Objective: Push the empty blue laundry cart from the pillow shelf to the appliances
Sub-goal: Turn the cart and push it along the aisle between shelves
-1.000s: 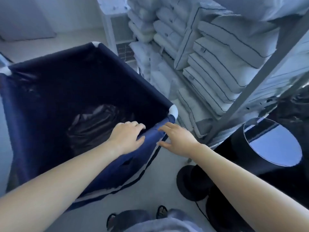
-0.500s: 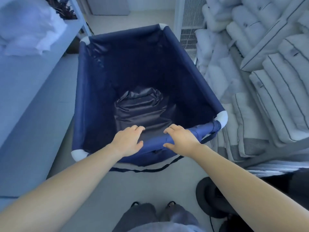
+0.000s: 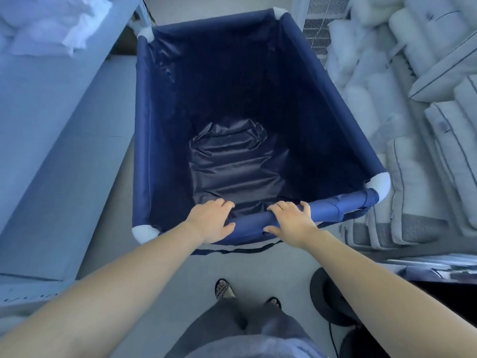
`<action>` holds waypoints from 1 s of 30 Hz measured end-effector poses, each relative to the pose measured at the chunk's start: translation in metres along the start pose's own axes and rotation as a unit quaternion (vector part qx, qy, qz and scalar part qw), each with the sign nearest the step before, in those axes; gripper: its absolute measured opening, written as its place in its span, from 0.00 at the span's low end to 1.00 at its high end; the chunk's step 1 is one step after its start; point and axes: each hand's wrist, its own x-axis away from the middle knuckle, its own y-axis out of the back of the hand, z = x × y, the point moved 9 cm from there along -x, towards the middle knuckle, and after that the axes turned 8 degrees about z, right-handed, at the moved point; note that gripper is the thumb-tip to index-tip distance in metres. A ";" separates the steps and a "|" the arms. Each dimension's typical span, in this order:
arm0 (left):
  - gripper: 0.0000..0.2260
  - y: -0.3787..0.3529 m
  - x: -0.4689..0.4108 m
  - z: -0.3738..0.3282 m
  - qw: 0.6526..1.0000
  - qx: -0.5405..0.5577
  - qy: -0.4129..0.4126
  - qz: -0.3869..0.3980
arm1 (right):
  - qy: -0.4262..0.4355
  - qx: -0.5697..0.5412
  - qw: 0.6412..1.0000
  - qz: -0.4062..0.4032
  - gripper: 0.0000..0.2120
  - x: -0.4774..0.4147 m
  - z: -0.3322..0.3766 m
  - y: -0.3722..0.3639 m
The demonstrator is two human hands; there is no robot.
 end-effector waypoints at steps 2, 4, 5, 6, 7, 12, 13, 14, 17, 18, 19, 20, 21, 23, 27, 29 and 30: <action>0.22 -0.004 -0.001 0.003 1.000 -0.009 -0.010 0.011 | -0.008 -0.006 1.000 0.000 0.24 -0.002 -0.003 -0.004; 0.21 -0.009 -0.003 0.002 0.999 -0.017 -0.028 0.018 | -0.010 -0.010 1.000 -0.005 0.24 -0.003 -0.007 -0.004; 0.21 -0.011 -0.004 0.001 0.999 -0.021 -0.037 0.022 | -0.011 -0.014 1.000 -0.011 0.24 -0.003 -0.009 -0.004; 0.21 -0.011 -0.005 0.000 0.998 -0.021 -0.044 0.025 | -0.011 -0.016 1.000 -0.019 0.24 -0.003 -0.009 -0.003; 0.21 -0.014 -0.005 0.000 0.998 -0.019 -0.049 0.031 | -0.012 -0.016 1.000 -0.022 0.23 -0.002 -0.009 -0.004; 0.15 -0.024 -0.003 -0.007 0.996 -0.013 -0.069 0.045 | -0.014 -0.007 0.999 -0.037 0.23 -0.001 -0.009 -0.005; 0.14 -0.025 -0.003 -0.007 0.997 -0.007 -0.068 0.045 | -0.012 -0.006 0.999 -0.036 0.23 -0.001 -0.009 -0.006; 0.14 -0.025 -0.001 -0.007 0.997 -0.001 -0.067 0.048 | -0.009 -0.006 0.999 -0.036 0.23 -0.002 -0.010 -0.007; 0.14 -0.027 0.003 -0.006 0.997 0.020 -0.051 0.054 | -0.011 -0.012 0.999 -0.036 0.23 -0.001 -0.010 -0.007; 0.13 -0.027 0.005 -0.005 0.997 0.027 -0.042 0.054 | -0.012 -0.012 0.999 -0.035 0.23 -0.002 -0.010 -0.007; 0.12 -0.027 0.006 -0.004 0.997 0.034 -0.033 0.056 | -0.011 -0.011 0.999 -0.031 0.23 -0.002 -0.010 -0.006; 0.11 -0.028 0.008 -0.003 0.997 0.042 -0.024 0.057 | -0.007 -0.008 1.000 -0.025 0.23 -0.003 -0.010 -0.006; 0.10 -0.028 0.010 -0.003 0.997 0.050 -0.014 0.059 | -0.002 -0.007 1.000 -0.017 0.23 -0.003 -0.010 -0.006; 0.09 -0.030 0.012 -0.002 0.996 0.066 0.009 0.058 | 0.011 -0.006 1.000 -0.003 0.23 -0.003 -0.011 -0.005; 0.11 -0.033 0.016 -0.006 0.995 0.072 0.060 0.025 | 0.045 0.013 0.999 0.000 0.23 0.007 -0.020 0.003; 0.12 -0.033 0.020 -0.009 0.995 0.052 0.087 0.003 | 0.050 0.026 0.998 0.005 0.24 0.013 -0.028 0.004; 0.12 -0.034 0.021 -0.010 0.994 0.046 0.100 -0.006 | 0.051 0.030 0.998 0.008 0.25 0.016 -0.032 0.005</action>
